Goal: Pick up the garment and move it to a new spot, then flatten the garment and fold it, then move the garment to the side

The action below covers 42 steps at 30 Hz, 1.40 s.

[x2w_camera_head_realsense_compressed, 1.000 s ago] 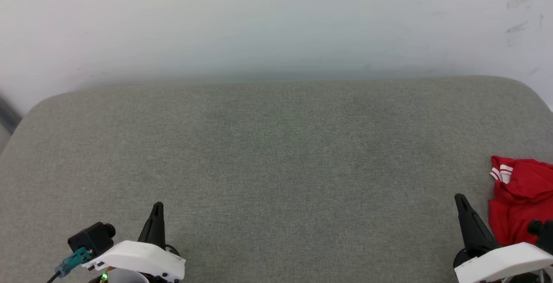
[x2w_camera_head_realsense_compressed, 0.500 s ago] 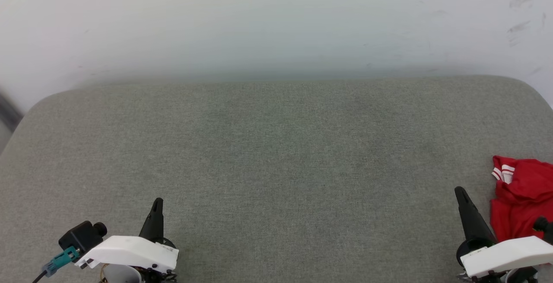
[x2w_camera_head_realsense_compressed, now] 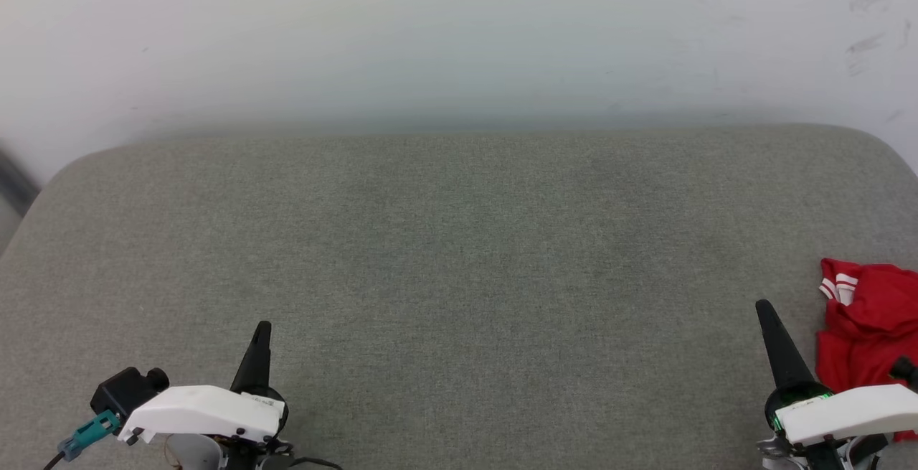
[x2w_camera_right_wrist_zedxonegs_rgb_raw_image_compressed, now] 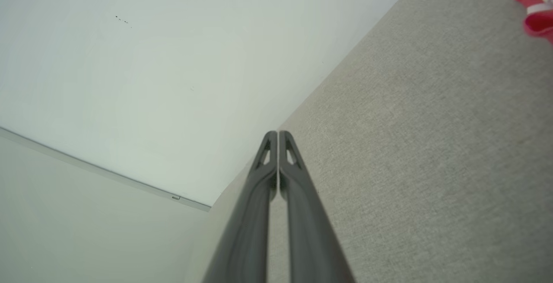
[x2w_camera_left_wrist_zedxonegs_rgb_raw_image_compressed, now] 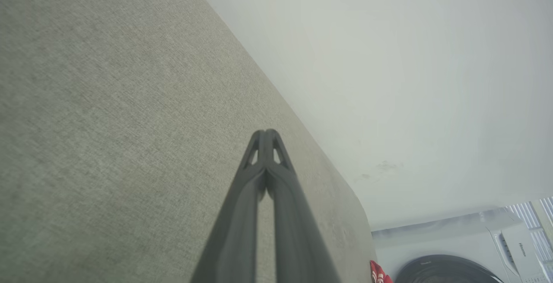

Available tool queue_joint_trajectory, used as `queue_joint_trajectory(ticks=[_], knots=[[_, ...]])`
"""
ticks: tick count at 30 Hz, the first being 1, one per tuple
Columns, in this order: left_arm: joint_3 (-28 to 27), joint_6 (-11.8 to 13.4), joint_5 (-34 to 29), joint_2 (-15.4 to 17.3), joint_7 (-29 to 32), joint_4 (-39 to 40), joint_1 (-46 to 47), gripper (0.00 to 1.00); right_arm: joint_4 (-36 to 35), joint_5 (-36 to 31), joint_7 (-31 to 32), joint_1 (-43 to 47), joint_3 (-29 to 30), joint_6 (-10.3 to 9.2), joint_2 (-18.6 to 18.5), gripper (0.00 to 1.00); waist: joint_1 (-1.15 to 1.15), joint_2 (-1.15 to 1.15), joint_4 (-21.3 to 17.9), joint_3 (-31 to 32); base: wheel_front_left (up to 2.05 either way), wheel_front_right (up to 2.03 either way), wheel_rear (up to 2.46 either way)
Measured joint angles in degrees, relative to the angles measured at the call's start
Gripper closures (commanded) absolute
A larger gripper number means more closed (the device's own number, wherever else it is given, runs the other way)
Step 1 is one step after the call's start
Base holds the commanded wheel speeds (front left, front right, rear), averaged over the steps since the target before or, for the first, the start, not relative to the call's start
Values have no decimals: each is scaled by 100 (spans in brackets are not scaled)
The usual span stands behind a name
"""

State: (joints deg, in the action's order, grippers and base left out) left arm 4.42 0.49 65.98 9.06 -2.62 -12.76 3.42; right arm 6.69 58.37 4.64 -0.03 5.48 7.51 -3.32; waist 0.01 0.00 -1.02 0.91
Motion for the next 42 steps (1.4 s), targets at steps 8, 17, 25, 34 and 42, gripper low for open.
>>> queue_joint_trajectory(ticks=[8,17,25,34,42], knots=[[-153,-103,394,-77,138,-18,38,100,110,491,43,-88,16,0,4,100,0,0,12,-13,0,0,0],[-320,-234,808,-176,271,-36,60,100,229,1020,52,-158,34,0,9,100,0,0,25,-27,0,0,0],[-460,-338,1144,-243,383,-53,91,100,318,1441,94,-232,49,0,13,100,0,0,37,-39,0,0,0],[-598,-443,1494,-328,500,-67,136,100,417,1891,103,-333,62,-1,18,100,0,0,50,-53,0,0,0],[-711,-517,1780,-396,600,-82,161,100,493,2260,126,-366,74,0,21,100,0,0,62,-66,0,0,0]])
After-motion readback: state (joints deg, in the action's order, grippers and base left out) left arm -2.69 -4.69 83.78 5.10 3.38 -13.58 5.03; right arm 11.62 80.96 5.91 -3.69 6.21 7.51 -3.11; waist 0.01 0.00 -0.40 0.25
